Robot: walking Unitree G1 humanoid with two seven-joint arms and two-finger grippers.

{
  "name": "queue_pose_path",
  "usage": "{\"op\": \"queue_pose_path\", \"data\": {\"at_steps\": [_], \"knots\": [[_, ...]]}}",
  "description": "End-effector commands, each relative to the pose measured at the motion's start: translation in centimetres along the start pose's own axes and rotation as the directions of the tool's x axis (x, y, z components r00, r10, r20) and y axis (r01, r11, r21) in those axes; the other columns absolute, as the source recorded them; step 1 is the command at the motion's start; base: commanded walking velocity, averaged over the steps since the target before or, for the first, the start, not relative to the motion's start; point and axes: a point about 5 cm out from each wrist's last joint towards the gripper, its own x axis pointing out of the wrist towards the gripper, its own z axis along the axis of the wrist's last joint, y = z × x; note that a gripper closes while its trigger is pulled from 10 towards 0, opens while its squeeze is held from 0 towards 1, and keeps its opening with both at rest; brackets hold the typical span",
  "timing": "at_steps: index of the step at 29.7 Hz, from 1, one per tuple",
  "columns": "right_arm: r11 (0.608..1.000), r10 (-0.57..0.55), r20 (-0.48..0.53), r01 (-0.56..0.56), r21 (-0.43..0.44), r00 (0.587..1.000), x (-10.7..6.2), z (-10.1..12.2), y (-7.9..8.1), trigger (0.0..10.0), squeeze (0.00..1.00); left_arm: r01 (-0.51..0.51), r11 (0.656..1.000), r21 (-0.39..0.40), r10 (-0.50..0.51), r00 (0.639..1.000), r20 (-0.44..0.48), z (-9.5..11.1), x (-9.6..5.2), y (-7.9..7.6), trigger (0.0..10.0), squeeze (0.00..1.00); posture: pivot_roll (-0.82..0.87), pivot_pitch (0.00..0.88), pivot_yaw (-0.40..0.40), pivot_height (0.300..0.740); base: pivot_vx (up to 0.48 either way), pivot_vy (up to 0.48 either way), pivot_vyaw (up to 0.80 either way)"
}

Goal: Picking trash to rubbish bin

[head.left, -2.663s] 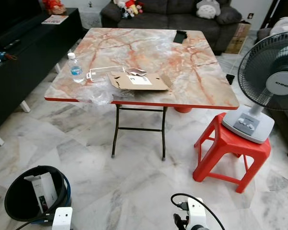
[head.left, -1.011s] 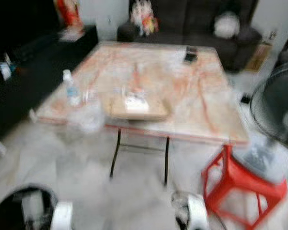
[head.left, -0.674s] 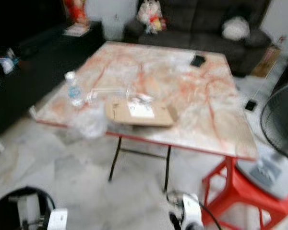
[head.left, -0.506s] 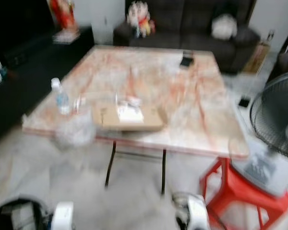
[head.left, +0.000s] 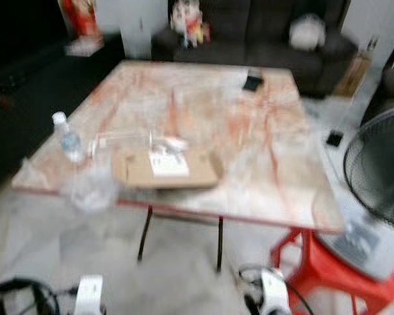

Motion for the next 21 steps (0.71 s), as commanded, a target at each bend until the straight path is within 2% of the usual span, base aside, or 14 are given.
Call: {"op": "queue_pose_path", "data": {"at_steps": [1,6,7,21], "knots": [[1.000,0.011,0.003,-0.011,0.008,1.000,0.11,0.16,0.56,10.0,0.00,-0.015,1.000,0.001,0.015,1.000,-0.027,-0.47,-0.03,0.54,10.0,0.00,0.05,0.022,-0.040,0.740,0.000,0.000,0.00],[1.000,0.005,-0.002,-0.005,0.019,1.000,0.11,0.09,0.52,10.0,0.00,-0.020,1.000,-0.012,0.019,0.999,-0.037,-0.62,-0.05,0.53,10.0,0.00,0.05,0.022,-0.039,0.740,0.000,0.000,0.00],[1.000,0.004,-0.004,-0.004,0.021,1.000,0.10,0.08,0.51,10.0,0.00,-0.020,1.000,-0.012,0.020,0.999,-0.038,-0.64,-0.05,0.53,10.0,0.00,0.05,0.022,-0.039,0.740,0.000,0.360,-0.80],[1.000,0.004,0.005,-0.004,0.018,1.000,0.11,0.18,0.52,10.0,0.00,-0.026,1.000,-0.013,0.026,0.999,-0.046,-0.88,-0.08,0.74,10.0,0.00,0.05,0.027,-0.038,0.740,0.000,0.369,0.00]]}}
